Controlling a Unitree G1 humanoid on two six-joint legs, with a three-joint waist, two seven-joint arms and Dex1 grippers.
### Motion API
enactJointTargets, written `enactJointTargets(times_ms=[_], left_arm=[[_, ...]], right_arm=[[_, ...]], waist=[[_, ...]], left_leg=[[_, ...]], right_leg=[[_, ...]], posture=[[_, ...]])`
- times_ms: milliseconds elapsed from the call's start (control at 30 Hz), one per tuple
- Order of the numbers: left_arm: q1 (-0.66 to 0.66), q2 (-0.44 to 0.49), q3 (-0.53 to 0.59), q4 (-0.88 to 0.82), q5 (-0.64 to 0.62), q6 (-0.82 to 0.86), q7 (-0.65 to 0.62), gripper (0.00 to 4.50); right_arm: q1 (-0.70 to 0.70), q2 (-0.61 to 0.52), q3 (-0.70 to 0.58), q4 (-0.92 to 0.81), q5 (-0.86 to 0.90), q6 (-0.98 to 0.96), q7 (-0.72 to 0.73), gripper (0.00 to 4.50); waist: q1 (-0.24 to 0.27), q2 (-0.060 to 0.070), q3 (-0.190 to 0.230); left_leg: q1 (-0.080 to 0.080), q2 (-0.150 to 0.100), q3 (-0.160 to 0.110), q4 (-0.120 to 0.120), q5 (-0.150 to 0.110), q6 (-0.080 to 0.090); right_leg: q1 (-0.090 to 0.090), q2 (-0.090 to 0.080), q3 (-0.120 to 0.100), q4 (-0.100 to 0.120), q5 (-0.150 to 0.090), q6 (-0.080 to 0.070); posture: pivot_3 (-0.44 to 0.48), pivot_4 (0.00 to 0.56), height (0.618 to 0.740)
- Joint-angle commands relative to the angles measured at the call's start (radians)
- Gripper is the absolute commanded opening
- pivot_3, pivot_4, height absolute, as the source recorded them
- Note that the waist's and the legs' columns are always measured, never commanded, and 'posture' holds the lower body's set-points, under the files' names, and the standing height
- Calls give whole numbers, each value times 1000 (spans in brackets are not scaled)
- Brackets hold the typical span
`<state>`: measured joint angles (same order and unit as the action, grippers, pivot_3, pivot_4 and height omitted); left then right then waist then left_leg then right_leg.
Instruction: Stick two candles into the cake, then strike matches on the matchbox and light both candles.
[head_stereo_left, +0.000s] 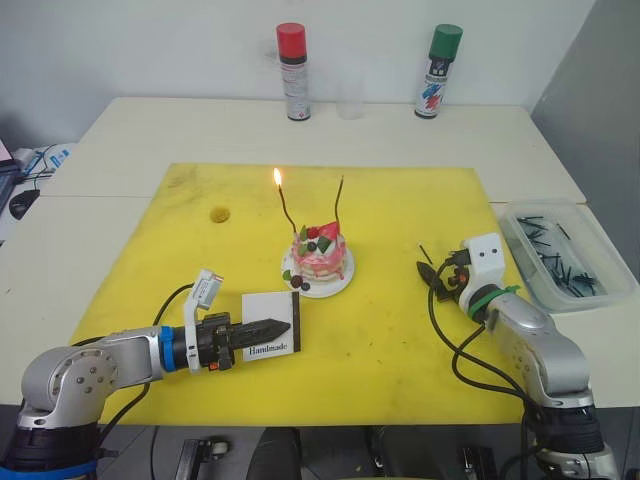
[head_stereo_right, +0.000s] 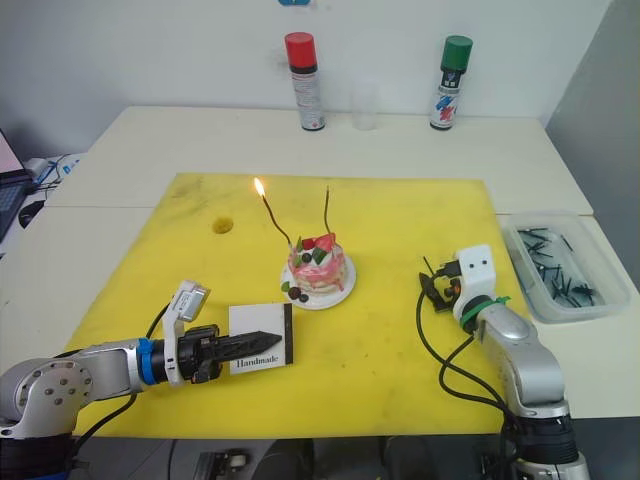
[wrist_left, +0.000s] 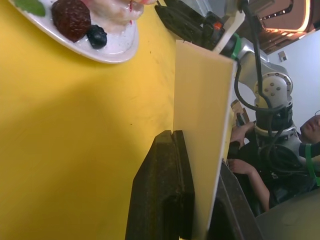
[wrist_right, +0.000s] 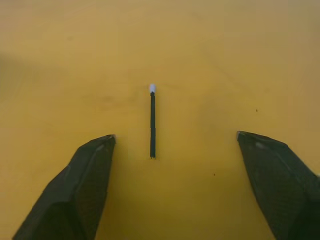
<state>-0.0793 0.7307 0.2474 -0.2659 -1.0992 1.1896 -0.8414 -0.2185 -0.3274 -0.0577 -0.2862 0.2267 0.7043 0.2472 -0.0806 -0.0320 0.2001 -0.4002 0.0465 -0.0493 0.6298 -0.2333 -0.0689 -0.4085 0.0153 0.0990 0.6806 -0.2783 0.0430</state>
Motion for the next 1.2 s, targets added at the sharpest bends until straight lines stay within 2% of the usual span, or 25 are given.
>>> enactJointTargets(times_ms=[33, 267, 367, 500, 633, 800, 1000, 1200], left_arm=[[9, 8, 21, -31, -20, -9, -4, 0], [7, 8, 15, -33, -20, -7, -3, 0], [7, 7, 14, -33, -21, -7, -2, 0], [2, 7, 17, -34, -28, 0, 3, 0], [1, 18, 23, -29, -28, 5, -4, 0], [-11, 30, 18, -23, -28, 15, -6, 0], [-13, 46, 25, -32, -42, 41, -7, 0], [4, 63, 39, -53, -70, 67, 7, 0]], right_arm=[[-6, 7, 13, -15, -10, 8, -7, 2502], [-21, 22, 49, -26, -7, 21, 3, 31], [-26, 21, 46, -36, 5, 24, 15, 7], [-22, -24, 25, -151, 67, 75, 84, 7], [31, -151, 47, -339, 187, 151, 244, 7], [127, -356, 130, -503, 247, 99, 456, 7], [128, -391, 286, -476, 162, 14, 482, 7], [95, -337, 354, -361, 81, -54, 451, 7]], waist=[[0, 0, 0], [-1, 0, 0], [-1, 0, 0], [-1, 0, 0], [1, 0, 0], [7, -1, 0], [7, -1, -1], [8, -2, -1]], left_leg=[[0, 0, 0, 0, 0, 0], [1, 0, 0, 0, 0, 0], [0, 0, 0, 0, 0, 0], [0, 0, 0, 0, 0, 0], [0, 0, -1, 0, 0, 0], [0, 0, -1, 0, 0, 0], [1, 0, -1, 1, 0, 0], [0, 0, -1, 2, 0, 0]], right_leg=[[0, 0, 0, 0, 0, 0], [0, 0, 0, 0, 0, 0], [0, 0, 0, 0, 0, 0], [0, 0, 0, 0, 0, 0], [0, 0, -1, 0, 0, 0], [0, 0, -2, 0, -1, -1], [0, 0, -1, 0, -1, 0], [1, 0, -1, 0, 0, 1]], posture=[[0, 150, 733], [0, 150, 733], [0, 150, 733], [0, 150, 733], [0, 150, 733], [0, 150, 733], [0, 150, 733], [0, 150, 733]])
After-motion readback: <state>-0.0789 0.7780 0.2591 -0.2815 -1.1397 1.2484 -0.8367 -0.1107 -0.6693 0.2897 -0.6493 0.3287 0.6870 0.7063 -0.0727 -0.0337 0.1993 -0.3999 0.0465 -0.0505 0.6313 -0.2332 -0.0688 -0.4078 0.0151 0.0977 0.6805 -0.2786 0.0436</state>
